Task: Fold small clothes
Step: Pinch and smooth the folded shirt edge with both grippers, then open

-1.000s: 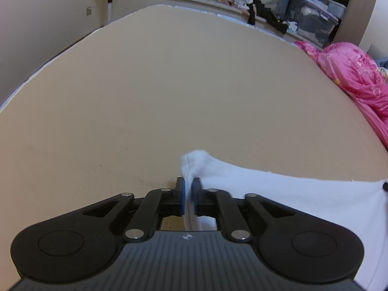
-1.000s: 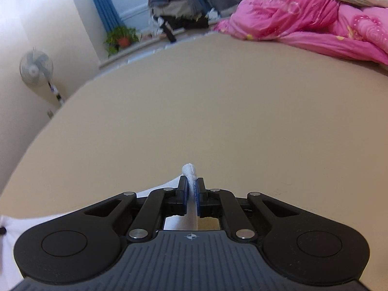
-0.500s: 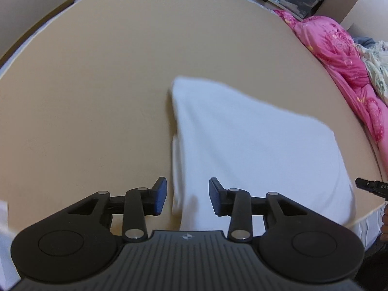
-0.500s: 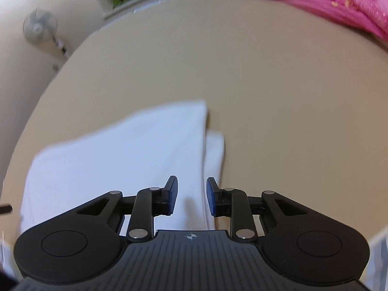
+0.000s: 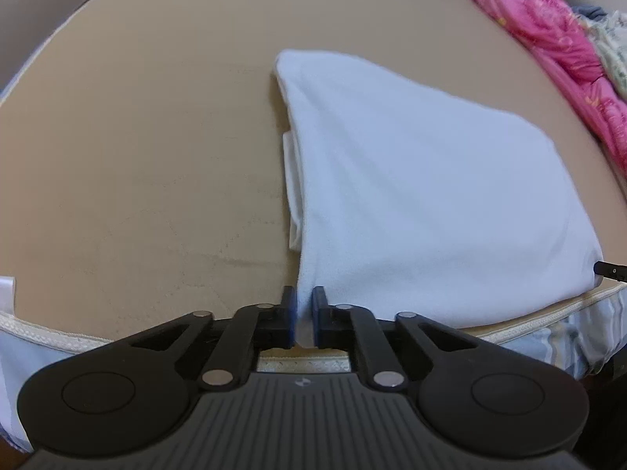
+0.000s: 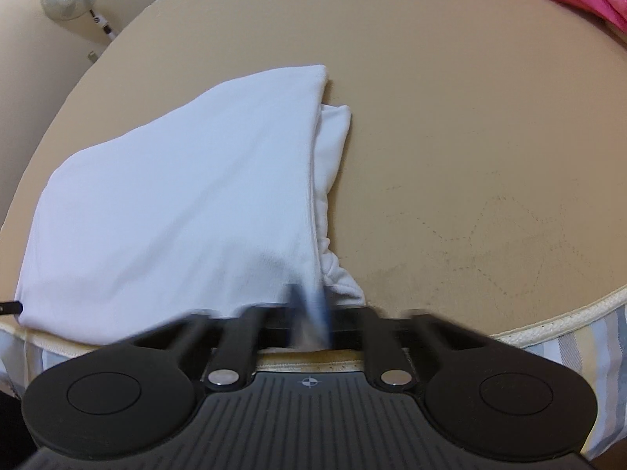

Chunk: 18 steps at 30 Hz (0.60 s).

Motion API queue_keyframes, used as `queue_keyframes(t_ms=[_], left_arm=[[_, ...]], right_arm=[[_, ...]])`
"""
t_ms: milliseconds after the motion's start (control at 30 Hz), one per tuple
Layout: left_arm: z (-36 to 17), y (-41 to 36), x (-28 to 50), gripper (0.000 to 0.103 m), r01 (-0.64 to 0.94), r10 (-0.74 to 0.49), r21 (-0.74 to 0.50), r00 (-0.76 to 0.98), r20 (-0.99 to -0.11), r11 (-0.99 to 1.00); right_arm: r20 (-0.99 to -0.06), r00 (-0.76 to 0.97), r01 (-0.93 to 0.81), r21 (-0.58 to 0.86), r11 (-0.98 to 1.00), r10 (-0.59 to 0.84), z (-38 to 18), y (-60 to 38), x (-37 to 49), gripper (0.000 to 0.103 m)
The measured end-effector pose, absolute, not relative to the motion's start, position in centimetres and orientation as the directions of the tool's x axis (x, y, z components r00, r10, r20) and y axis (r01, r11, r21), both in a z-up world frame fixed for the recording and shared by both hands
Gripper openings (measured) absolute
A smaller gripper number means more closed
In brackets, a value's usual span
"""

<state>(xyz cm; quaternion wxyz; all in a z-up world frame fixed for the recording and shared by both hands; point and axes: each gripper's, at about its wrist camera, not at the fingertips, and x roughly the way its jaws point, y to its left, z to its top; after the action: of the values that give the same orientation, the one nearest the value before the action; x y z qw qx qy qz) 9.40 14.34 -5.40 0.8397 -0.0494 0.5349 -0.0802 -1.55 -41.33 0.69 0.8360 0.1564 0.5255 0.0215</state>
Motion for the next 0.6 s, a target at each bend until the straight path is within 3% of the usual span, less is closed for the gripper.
queue_keyframes(t_ms=[167,267,367,500,600], left_arm=[[-4.3,15.4,8.4,0.007,0.059,-0.207,-0.202,0.453,-0.867,0.978],[-6.0,14.9,8.7,0.01,0.07,-0.152,-0.135,0.367,-0.918,0.988],[-5.4,15.3,8.6,0.016,0.056,-0.151,-0.14,0.397,-0.905,0.989],[-3.2,16.1,7.6,0.017,0.066,-0.228,-0.226,0.496,-0.838,0.972],[-3.6,14.8,7.7,0.017,0.117,-0.251,-0.222,0.468,-0.847,0.968]], right_arm=[[-0.8,0.547,0.186,0.405,0.895,0.248,2.5,-43.7,-3.3,0.003],[-0.867,0.455,0.213,0.326,0.921,0.202,0.7,-43.5,-3.0,0.003],[-0.885,0.427,0.19,0.288,0.939,0.185,0.4,-43.1,-2.6,0.006],[-0.808,0.578,0.19,0.267,0.945,0.112,3.3,-43.5,-3.4,0.017],[-0.755,0.621,0.125,0.359,0.925,0.209,3.8,-43.2,-3.3,0.017]])
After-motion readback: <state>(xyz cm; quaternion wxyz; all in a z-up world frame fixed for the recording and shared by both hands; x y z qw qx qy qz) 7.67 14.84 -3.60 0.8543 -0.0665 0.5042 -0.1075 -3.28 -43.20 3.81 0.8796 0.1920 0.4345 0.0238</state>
